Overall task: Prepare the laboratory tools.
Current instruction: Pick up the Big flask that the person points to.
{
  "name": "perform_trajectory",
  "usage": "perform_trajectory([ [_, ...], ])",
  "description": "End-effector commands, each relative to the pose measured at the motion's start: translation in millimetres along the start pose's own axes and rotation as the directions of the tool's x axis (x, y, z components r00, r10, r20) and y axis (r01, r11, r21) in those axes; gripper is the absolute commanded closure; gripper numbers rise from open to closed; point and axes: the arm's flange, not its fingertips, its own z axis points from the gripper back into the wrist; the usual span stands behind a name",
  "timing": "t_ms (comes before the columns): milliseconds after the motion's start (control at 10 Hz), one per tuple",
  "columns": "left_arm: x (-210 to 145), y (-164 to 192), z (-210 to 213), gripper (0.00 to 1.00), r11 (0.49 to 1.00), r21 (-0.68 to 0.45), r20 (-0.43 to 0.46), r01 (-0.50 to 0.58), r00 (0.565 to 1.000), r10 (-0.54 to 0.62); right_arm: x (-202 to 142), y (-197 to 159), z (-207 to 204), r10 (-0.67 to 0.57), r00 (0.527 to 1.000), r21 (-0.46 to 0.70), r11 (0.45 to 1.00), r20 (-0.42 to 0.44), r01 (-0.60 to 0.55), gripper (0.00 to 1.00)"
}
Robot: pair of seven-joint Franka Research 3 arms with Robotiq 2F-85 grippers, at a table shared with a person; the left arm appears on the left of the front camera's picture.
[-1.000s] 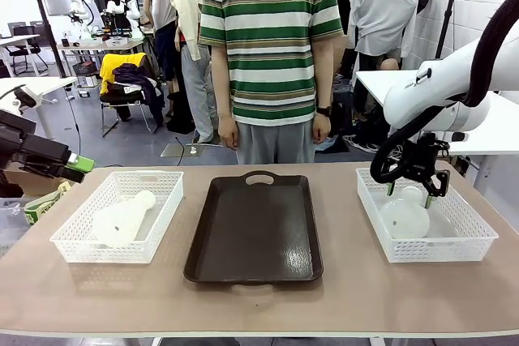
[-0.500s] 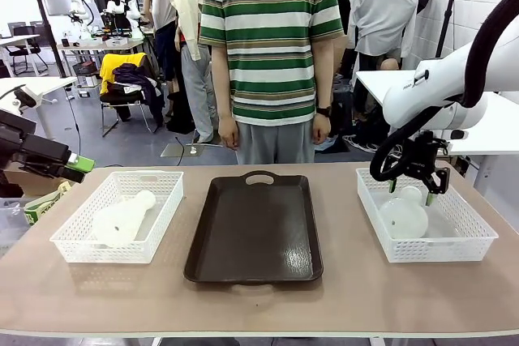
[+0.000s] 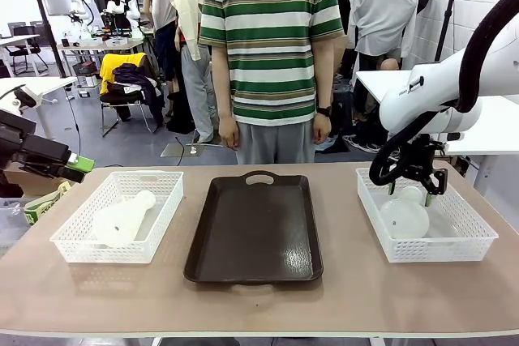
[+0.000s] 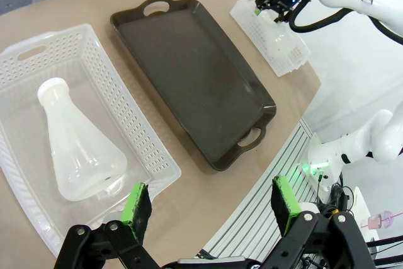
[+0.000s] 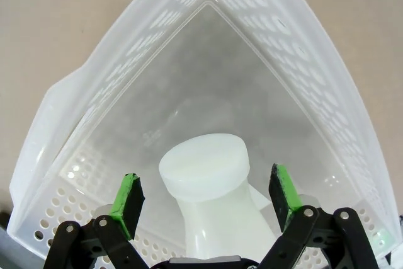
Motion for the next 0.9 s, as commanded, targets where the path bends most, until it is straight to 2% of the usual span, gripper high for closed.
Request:
perform_trajectory([
  [0, -0.4, 2.1, 0.1, 0.00, 1.000, -0.017, 0.018, 0.017, 1.000, -0.017, 1.1, 6.5, -5.1, -0.015, 1.000, -0.020, 1.000, 0.023, 0.016, 0.00],
  [100, -0.4, 2.1, 0.1, 0.00, 1.000, -0.017, 0.018, 0.017, 1.000, -0.017, 1.0, 7.2, -6.9, -0.008, 1.000, -0.025, 1.000, 0.022, 0.009, 0.05],
  [300, -0.4, 2.1, 0.1, 0.00, 1.000, -0.017, 0.018, 0.017, 1.000, -0.017, 1.3, 7.1, -7.8, -0.017, 1.000, -0.033, 0.999, 0.000, 0.017, 0.31],
  [700, -0.4, 2.1, 0.1, 0.00, 1.000, -0.017, 0.018, 0.017, 1.000, -0.017, 1.5, 5.1, -8.4, -0.023, 0.999, -0.057, 0.998, -0.022, 0.022, 1.00],
  [800, -0.4, 2.1, 0.1, 0.00, 1.000, -0.017, 0.018, 0.017, 1.000, -0.017, 1.8, 3.8, -8.3, -0.024, 0.999, -0.060, 0.998, -0.024, 0.022, 1.00],
])
